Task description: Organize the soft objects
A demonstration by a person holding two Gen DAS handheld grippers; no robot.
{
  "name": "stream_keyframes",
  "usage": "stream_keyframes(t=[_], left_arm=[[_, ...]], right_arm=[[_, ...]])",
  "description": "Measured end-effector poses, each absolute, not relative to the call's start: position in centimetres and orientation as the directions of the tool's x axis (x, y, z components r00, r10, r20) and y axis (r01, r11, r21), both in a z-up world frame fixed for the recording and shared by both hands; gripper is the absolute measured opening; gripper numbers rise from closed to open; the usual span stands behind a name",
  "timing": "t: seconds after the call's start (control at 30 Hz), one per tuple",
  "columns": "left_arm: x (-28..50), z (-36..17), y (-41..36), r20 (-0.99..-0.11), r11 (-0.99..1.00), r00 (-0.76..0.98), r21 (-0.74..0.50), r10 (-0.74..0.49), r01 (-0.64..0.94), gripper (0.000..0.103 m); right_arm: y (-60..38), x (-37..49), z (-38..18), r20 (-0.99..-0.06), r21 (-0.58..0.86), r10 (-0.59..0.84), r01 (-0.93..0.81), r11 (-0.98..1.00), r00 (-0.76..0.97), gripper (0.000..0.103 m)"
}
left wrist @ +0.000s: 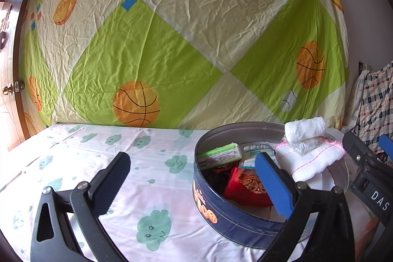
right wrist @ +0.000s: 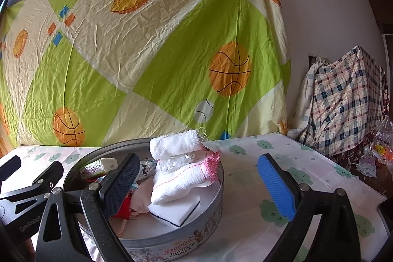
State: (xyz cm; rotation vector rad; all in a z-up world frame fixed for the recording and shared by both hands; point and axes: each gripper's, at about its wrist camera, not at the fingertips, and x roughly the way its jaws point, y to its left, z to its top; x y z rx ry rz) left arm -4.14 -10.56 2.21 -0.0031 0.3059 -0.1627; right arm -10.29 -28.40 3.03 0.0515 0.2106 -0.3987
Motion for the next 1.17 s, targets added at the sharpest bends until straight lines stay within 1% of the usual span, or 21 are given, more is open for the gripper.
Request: stream_keyframes(t=[0.53,0.67,0.77,0.9,1.17], left_arm=[[-4.13,2.22,-10.62,-0.301,0.988,0.941,-0.024,-0.152,0.152,0.103],[-3.84,2.02,-10.87,-0.321,0.984,0.93,-0.026,-0.178,0.179,0.103],[-3.64,1.89,-10.93,-0.337,0.985,0.927,-0.028,-0.167,0.168,0.103],[-3.55,1.8,-10.88,-0.347,0.981,0.918,-0.05,-0.192,0.186,0.103],[-3.6,1.77,-11.17,-0.341,0.981,0.92,-0.039,-0.192,0.191,0.103]], right_arm=[[-28.41,-10.25,3.0,-0.215,0.006,-0.383,0.393,0.919,0.898,0.099],[-28.44,-10.27,3.02,-0.217,0.006,-0.387,0.398,0.917,0.896,0.099],[-28.49,-10.29,3.03,-0.22,0.007,-0.391,0.402,0.916,0.894,0.099],[-28.5,-10.31,3.01,-0.222,0.007,-0.392,0.403,0.915,0.893,0.099],[-28.61,-10.08,2.89,-0.237,0.003,-0.395,0.407,0.913,0.888,0.099]])
